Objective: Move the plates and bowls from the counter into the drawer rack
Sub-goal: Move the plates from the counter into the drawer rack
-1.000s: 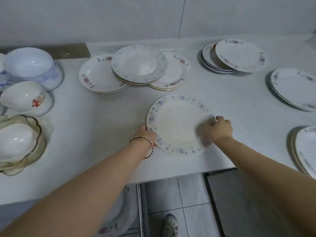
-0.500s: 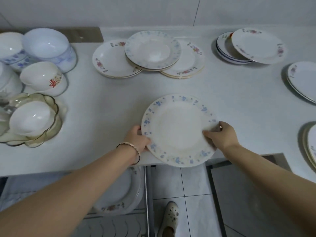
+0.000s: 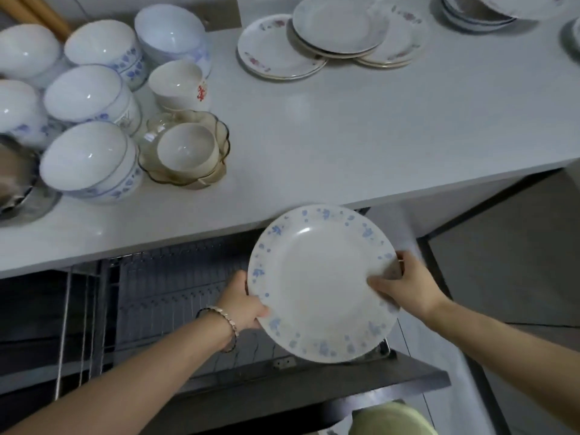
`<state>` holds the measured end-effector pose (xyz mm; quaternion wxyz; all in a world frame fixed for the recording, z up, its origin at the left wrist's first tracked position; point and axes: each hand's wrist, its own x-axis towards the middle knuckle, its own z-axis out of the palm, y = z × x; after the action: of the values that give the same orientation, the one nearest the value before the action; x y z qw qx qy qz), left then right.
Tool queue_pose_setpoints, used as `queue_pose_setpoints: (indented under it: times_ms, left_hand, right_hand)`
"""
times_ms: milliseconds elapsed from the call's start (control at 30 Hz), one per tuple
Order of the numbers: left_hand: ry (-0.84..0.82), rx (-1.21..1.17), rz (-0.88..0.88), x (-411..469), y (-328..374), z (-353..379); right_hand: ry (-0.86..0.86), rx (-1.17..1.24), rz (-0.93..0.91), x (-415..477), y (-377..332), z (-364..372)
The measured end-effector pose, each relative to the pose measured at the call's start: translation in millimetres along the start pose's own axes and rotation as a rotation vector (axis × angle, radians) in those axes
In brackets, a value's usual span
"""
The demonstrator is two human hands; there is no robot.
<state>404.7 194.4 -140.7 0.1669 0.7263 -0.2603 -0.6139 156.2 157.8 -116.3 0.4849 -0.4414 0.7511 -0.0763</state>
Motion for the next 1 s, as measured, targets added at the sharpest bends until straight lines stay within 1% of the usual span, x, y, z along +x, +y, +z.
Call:
queue_pose_setpoints:
  times_ms: [167,300,433,533,633,733,867,1000]
  left_hand:
    - [0.002,0.014,-0.147,19,-58,-12]
    - [0.067,0.087,-0.229,65,-90,-7]
    - [0.144,0.259,-0.196,120,-98,4]
    - [0.216,0.31,-0.14,165,-95,8]
    - [0.245,0.324,-0.121,197,-86,9]
    - [0.296,0.303,-0.097,215,-75,12]
    - [0.368,0.361,-0.088,227,-64,17]
    - [0.36,0.342,-0.12,227,-64,22]
  right_hand:
    - [-0.08,-0.044,0.114,4,41,56]
    - [-0.097,-0.031,0.177,34,62,95]
    - [-0.033,-0.026,0.212,73,69,125]
    - [0.006,-0.002,0.225,122,88,147]
    - [0.119,-0.025,0.241,142,70,152]
    - [0.179,-0.057,0.228,163,58,157]
    - [0.255,-0.045,0.211,178,47,163]
    - [0.319,-0.049,0.19,184,52,170]
